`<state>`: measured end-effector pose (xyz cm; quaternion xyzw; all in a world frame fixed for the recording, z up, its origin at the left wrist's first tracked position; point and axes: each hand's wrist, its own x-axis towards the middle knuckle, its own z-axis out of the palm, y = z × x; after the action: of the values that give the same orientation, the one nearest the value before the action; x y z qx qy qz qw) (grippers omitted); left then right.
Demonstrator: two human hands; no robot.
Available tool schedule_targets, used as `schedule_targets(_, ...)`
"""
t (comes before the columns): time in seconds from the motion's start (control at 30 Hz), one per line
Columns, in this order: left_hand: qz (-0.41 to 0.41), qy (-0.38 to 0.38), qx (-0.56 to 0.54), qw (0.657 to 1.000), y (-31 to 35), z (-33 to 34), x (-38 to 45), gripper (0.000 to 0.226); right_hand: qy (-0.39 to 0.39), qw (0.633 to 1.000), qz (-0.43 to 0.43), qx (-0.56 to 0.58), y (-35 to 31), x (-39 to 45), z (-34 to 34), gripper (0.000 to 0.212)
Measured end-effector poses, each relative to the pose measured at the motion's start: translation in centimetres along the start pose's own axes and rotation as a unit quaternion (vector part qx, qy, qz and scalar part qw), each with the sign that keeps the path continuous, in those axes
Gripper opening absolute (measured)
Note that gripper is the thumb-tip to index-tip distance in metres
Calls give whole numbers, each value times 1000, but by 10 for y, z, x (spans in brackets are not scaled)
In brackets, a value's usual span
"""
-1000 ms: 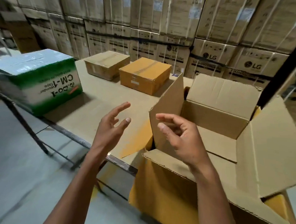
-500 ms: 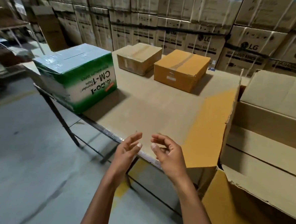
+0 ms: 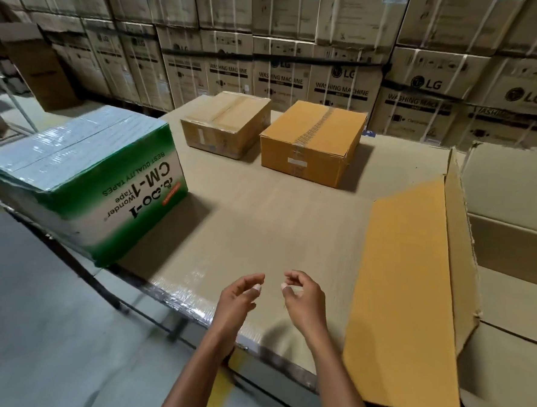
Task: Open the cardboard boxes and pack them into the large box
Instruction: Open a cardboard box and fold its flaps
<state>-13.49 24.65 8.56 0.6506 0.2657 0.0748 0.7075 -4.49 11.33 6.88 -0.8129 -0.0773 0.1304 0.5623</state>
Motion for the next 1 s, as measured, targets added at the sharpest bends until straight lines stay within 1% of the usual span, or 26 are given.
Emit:
schedule_targets(0.07,-22,0,4,1000,0,-1,26,28,6,1000,13,-8,4,25,3,22)
schedule_targets(0.23,-47,-15,9,999,4,-6,92,25,34,998,44,-35,11,80,2,19)
schedule_targets(0.37,-63,-28,31,997,6,-17,147,22,43,994,81,-52,15,124,5,17)
schedule_targets(0.53,-64,-59,61,994,23,-39,237,19,73,990,94,-74,3,198,9,16)
schedule_targets(0.7,-33,-110,99,988,61,-50,347,18,111,984,116,-76,-29,286,7,17)
schedule_targets(0.8,6,-116,134,984,87,-47,421,20,139,980,114,-79,-50,342,2,23)
schedule_targets(0.9,50,-117,177,976,110,-36,489,30,160,981,87,-72,-68,388,-8,30)
schedule_targets(1.0,96,-111,179,973,130,-24,538,43,190,978,60,-64,-73,429,-19,37)
